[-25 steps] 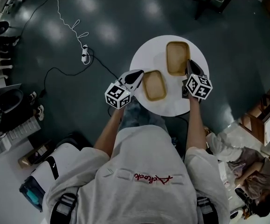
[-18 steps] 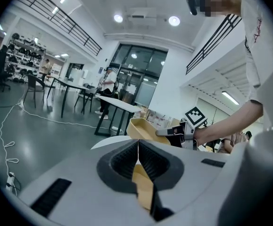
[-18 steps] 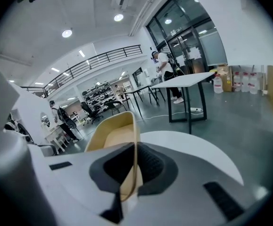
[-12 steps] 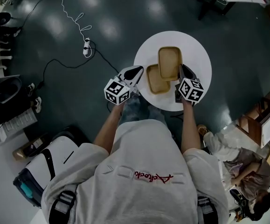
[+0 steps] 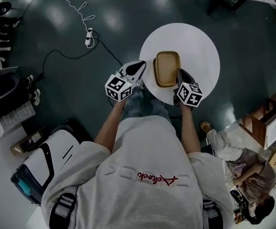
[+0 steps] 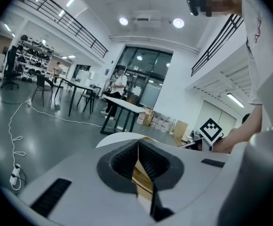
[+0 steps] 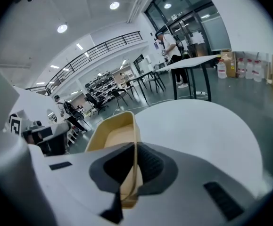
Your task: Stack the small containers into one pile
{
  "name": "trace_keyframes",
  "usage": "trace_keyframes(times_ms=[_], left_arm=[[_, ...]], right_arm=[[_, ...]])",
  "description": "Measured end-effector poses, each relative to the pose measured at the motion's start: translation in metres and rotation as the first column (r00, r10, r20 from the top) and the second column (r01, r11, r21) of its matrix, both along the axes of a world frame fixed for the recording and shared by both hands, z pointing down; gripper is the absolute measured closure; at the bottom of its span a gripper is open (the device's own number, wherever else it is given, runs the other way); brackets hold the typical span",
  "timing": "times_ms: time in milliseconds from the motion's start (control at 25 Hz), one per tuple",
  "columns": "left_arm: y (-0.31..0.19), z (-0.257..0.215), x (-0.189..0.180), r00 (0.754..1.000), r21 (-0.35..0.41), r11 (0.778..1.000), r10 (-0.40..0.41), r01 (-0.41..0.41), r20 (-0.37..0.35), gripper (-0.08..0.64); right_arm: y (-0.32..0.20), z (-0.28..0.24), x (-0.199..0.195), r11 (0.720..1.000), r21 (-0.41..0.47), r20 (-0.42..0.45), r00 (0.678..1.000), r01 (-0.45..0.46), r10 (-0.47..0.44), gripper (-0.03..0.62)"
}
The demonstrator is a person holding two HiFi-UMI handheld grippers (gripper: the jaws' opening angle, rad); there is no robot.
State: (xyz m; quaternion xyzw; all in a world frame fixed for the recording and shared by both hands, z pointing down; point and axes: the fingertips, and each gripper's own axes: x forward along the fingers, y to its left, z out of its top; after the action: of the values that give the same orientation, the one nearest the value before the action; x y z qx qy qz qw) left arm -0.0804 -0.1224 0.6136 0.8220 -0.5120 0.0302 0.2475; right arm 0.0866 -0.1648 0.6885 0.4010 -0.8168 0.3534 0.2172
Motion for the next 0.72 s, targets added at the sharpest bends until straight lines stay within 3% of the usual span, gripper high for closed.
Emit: trace_keyframes(times_ms=[720], left_arm=[[0.015, 0.008, -0.013, 1.0, -0.013, 1.0, -0.023, 0.022, -0.008, 0.549]], right_arm=[[0.022, 0.019, -0.002, 0.999, -0.016, -0.076, 0.996, 0.034, -0.035, 0.56]])
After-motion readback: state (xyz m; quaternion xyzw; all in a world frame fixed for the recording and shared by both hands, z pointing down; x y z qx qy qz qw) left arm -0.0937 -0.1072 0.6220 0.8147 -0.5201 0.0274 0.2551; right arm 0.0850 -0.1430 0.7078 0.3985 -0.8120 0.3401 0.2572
